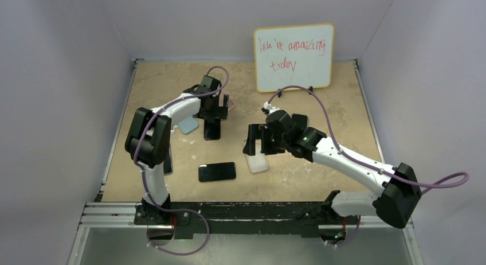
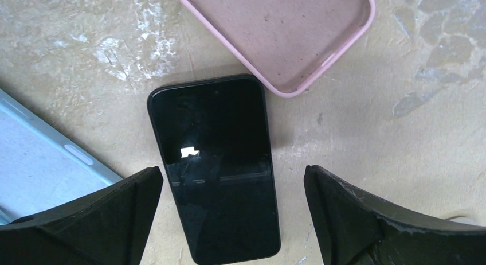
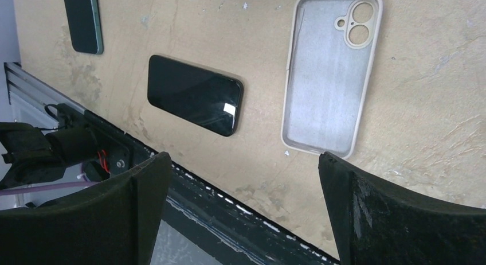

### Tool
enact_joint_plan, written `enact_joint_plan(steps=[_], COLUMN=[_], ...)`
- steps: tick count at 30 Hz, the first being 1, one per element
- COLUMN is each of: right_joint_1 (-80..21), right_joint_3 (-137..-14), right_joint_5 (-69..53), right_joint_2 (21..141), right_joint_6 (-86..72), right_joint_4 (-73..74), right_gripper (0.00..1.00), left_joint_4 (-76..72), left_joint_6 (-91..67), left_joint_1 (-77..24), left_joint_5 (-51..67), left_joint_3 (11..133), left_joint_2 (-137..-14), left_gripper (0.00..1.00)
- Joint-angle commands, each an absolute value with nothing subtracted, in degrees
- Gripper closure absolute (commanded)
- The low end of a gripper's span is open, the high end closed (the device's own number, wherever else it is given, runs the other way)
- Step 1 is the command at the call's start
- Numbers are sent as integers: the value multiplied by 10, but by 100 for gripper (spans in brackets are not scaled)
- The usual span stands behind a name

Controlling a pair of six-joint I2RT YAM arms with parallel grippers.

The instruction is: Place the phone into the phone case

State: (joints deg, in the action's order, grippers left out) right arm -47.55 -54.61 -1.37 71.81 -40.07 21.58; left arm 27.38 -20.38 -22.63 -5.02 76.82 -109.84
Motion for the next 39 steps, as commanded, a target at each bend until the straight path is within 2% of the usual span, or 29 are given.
enact_joint_plan(steps=[1, 15, 18, 25, 31, 35, 39], right_joint_1=[-474, -473, -473, -473, -473, -475, -474], right_joint_3=[-552, -558, -550, -531, -506, -497, -460], right_joint_5=[9, 31, 32, 23, 3, -31, -53], right_joint_2=[704, 708, 705, 692, 693, 726, 738], right_joint_6=[-393, -382, -389, -410, -422, -449, -509], right_joint_4=[229, 206, 202, 200, 126, 85, 12], right_gripper=[1, 1, 1, 1, 1, 9, 23], left_joint_4=[268, 277, 282, 284, 277, 267, 248], left_joint_6=[-197, -188, -190, -202, -216, -229, -246], left_joint_1=[-218, -218, -218, -218, -218, -218, -218], left_joint_5=[-67, -84, -83, -59, -14, 26, 60], left_joint_3=[788, 790, 790, 760, 717, 686, 650], left_joint_2=[-1105, -1139, -1140, -1122, -1083, -1049, -1018], left_gripper=[0, 2, 5, 21, 29, 30, 32])
